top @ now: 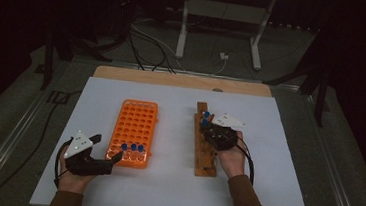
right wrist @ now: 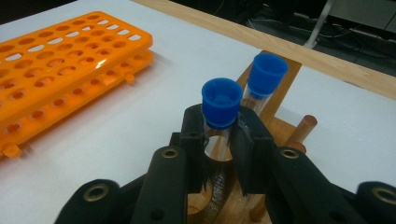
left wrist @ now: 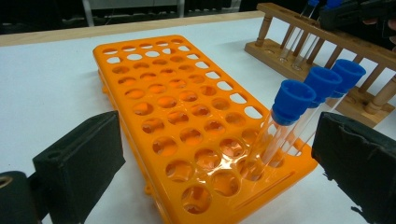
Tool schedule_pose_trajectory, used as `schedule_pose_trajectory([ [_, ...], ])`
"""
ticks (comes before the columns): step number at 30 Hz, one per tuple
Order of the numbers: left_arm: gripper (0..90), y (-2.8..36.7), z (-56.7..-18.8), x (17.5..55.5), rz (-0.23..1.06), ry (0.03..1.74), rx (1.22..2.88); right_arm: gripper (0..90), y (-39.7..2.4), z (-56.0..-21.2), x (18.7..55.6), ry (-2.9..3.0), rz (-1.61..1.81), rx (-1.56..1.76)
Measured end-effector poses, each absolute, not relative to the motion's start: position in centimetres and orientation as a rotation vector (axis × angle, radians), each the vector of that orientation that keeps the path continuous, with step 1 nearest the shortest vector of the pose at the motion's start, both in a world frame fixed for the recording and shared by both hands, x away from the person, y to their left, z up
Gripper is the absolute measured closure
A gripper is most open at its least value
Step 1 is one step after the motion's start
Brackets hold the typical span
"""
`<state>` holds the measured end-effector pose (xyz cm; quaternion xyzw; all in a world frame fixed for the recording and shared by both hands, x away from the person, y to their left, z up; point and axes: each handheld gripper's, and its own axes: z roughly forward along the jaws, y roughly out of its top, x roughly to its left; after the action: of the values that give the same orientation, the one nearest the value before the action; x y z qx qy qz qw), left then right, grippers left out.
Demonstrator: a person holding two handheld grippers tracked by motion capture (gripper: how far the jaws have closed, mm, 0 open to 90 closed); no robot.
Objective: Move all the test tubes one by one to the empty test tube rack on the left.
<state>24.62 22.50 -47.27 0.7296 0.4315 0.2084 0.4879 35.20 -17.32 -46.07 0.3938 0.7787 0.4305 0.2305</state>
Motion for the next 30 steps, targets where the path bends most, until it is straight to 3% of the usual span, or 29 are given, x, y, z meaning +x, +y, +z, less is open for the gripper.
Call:
schedule_pose_trajectory([
  [30, 0.5, 22.6, -47.2, 24.6, 0.520, 1.064, 1.773, 77.3, -18.3, -43.9, 34.7, 2.117, 1.238, 1.088],
])
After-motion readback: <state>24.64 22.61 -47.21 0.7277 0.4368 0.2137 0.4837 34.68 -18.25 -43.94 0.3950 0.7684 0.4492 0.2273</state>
